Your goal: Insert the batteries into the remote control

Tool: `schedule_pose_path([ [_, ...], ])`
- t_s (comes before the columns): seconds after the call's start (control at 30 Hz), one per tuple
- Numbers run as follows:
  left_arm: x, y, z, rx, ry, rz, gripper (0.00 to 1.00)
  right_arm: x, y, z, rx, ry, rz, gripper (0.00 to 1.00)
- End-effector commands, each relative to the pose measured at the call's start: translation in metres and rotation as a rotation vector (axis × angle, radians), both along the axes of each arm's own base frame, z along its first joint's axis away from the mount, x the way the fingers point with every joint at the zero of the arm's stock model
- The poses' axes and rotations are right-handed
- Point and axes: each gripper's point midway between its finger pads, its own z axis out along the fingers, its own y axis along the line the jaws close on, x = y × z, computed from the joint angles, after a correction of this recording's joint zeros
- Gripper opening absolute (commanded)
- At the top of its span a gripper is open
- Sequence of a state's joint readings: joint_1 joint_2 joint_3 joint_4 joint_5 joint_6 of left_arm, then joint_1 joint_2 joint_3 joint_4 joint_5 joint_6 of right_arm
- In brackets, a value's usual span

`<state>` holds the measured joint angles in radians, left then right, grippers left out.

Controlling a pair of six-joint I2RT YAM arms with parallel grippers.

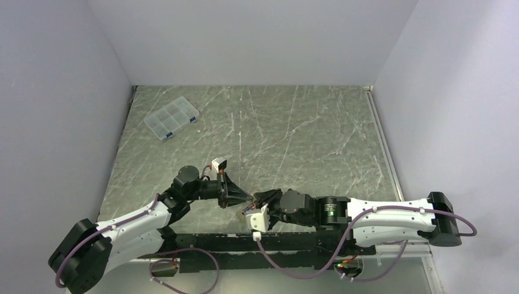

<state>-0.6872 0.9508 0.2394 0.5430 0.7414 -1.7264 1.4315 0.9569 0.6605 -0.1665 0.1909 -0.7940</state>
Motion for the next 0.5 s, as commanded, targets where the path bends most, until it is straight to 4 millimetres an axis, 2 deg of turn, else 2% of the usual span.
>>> schedule_pose_path([
  [0.0,-0.0041,0.0019,0.0145,-0.06,-0.037,-0.019,0.0,0.0106,0.0074,0.0219,0.065,-0.078,-0.041,0.28],
  [0.13,-0.0053,0.0029,0.0157,-0.071,-0.036,-0.019,0.0,0.0127,0.0088,0.0203,0.054,-0.094,-0.049,0.22],
  [0.3,-0.006,0.0032,0.016,-0.074,-0.033,-0.021,0.0,0.014,0.0086,0.0235,0.07,-0.103,-0.057,0.01],
  [0.37,-0.0061,0.0029,0.0161,-0.073,-0.033,-0.024,0.0,0.0144,0.0082,0.0248,0.077,-0.104,-0.062,0.0],
  [0.43,-0.0056,0.0025,0.0161,-0.073,-0.036,-0.026,0.08,0.0143,0.0077,0.0264,0.086,-0.105,-0.064,0.0],
  [0.47,-0.0057,0.0023,0.0158,-0.072,-0.035,-0.027,0.15,0.0141,0.0072,0.0255,0.085,-0.104,-0.065,0.0],
])
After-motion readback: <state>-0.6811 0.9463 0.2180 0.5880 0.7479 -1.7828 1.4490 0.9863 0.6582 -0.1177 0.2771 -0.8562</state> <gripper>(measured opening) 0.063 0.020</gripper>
